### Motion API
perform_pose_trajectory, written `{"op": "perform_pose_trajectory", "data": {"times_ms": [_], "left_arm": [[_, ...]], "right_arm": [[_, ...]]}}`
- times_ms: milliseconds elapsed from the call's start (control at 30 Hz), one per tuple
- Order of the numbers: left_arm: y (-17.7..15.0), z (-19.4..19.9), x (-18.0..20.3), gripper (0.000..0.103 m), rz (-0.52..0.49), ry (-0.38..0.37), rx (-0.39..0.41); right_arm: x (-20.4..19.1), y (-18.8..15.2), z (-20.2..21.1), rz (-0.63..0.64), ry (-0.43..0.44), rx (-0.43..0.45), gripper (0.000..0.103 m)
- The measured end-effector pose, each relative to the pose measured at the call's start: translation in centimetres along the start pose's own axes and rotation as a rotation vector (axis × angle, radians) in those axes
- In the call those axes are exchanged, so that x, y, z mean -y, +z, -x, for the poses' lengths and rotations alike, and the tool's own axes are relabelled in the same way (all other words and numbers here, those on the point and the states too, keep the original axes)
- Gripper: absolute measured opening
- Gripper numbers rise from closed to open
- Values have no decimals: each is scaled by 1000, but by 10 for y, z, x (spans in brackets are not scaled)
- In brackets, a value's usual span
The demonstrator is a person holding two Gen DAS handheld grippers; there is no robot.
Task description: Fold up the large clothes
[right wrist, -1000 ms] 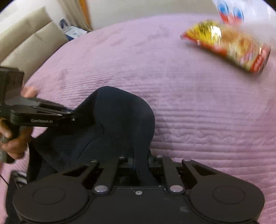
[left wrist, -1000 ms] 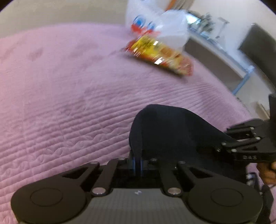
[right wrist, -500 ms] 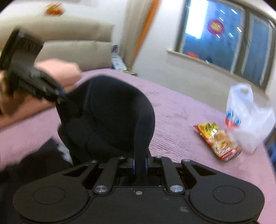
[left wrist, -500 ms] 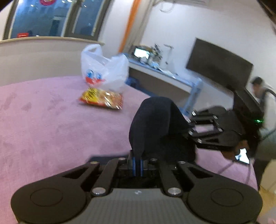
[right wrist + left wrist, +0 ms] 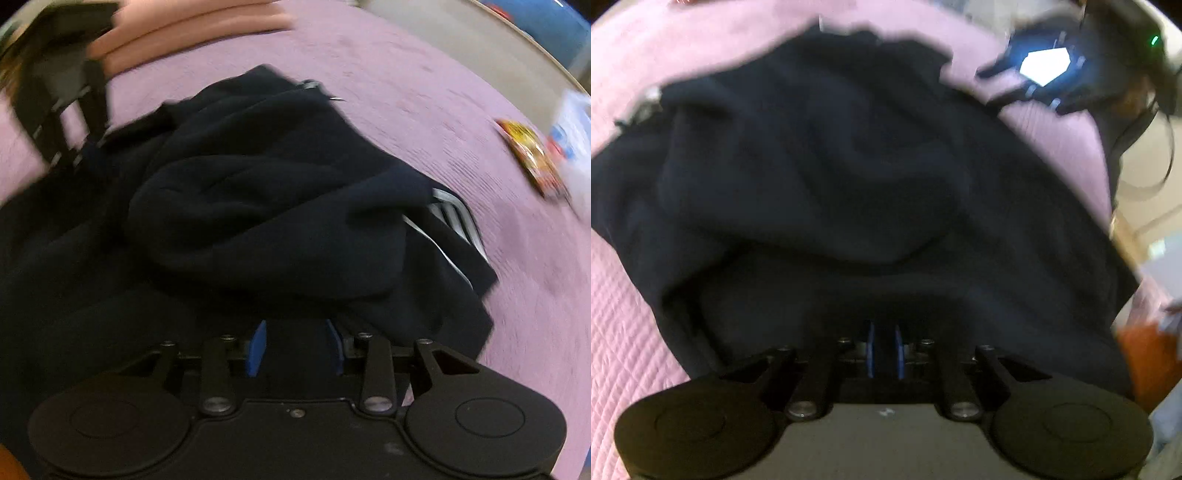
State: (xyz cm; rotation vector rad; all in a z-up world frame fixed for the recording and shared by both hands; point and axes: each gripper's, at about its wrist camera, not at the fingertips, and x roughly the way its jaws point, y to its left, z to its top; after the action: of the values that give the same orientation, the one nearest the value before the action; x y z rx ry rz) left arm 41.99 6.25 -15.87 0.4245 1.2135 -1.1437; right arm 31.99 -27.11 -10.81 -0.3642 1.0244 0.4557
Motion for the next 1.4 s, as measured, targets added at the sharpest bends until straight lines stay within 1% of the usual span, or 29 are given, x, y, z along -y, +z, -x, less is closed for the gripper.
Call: {"op": "perform_pose_trajectory", "data": {"times_ms": [100, 167, 233, 267, 300, 333, 367, 400, 433, 467, 533, 567, 633, 700, 733, 767, 833, 867, 900, 967, 1033, 1067, 1100, 1133, 1167, 1200, 1233, 1300, 1400], "left_arm": [[25, 23, -17, 13, 146, 8, 231], [42, 25, -33, 13, 266, 37, 367], [50, 17, -46, 13, 361, 49, 454], [51, 9, -51, 12, 403, 41, 472], [47, -1, -53, 13, 430, 31, 469], [45, -14, -57, 13, 442, 34, 442], [44, -25, -60, 12, 446, 71, 399], [37, -36, -65, 6, 451, 137, 336], [27, -41, -68, 3, 457, 189, 304], [18, -36, -71, 3, 483, 168, 336], [-2, -21, -80, 3, 584, 118, 372], [-10, -14, -81, 3, 599, 117, 386], [-20, -3, -75, 3, 601, 104, 405], [-20, 11, -60, 4, 571, 50, 436], [-17, 18, -51, 5, 543, 19, 459], [-7, 21, -41, 8, 515, -2, 484], [13, 17, -26, 9, 485, -42, 513], [22, 6, -16, 9, 481, -60, 501], [24, -2, -12, 10, 479, -60, 468], [20, -31, -6, 8, 490, -27, 345], [7, -62, -5, 6, 527, 6, 216], [-3, -71, -6, 5, 557, 0, 233], [-16, -70, -8, 4, 603, -40, 288], [-27, -72, -14, 3, 675, -89, 301], [-34, -72, -20, 3, 737, -126, 322], [-43, -71, -23, 3, 792, -161, 347], [-48, -72, -24, 3, 816, -173, 367], [-54, -71, -17, 3, 809, -163, 388], [-54, -58, -1, 3, 762, -100, 401]], "right_arm": [[14, 29, -1, -219, 21, 117, 43], [18, 50, -15, -358, 48, 163, 43], [14, 67, -34, -412, 56, 176, 40], [10, 73, -46, -417, 49, 171, 30], [5, 74, -57, -416, 41, 144, 26], [2, 73, -74, -410, 30, 86, 18], [3, 65, -88, -406, -5, 23, 5], [3, 56, -96, -403, -53, -29, 2], [8, 43, -101, -400, -116, -63, 0], [16, 31, -99, -412, -152, -61, 0], [29, 18, -89, -471, -157, -52, 0], [32, 15, -83, -499, -171, -59, 0], [26, 21, -74, -529, -206, -63, 0], [16, 29, -60, -559, -235, -55, 0], [11, 36, -51, -574, -231, -30, 0], [-2, 41, -38, -579, -215, 1, 2], [-17, 55, -24, -582, -146, 69, 10], [-26, 61, -21, -576, -99, 89, 10], [-36, 67, -23, -560, -60, 89, 10], [-58, 72, -33, -530, -51, 39, 10], [-69, 64, -59, -554, -36, -80, 10], [-69, 52, -79, -604, 2, -179, 10], [-68, 39, -93, -658, 27, -229, 10], [-67, 30, -93, -697, 34, -179, 9], [-69, 26, -91, -709, 38, -158, 6], [-69, 26, -89, -716, 40, -155, 6], [-70, 24, -85, -729, 40, -152, 6], [-75, 22, -87, -730, 29, -138, 6], [-87, 18, -85, -673, 9, -103, 7]]}}
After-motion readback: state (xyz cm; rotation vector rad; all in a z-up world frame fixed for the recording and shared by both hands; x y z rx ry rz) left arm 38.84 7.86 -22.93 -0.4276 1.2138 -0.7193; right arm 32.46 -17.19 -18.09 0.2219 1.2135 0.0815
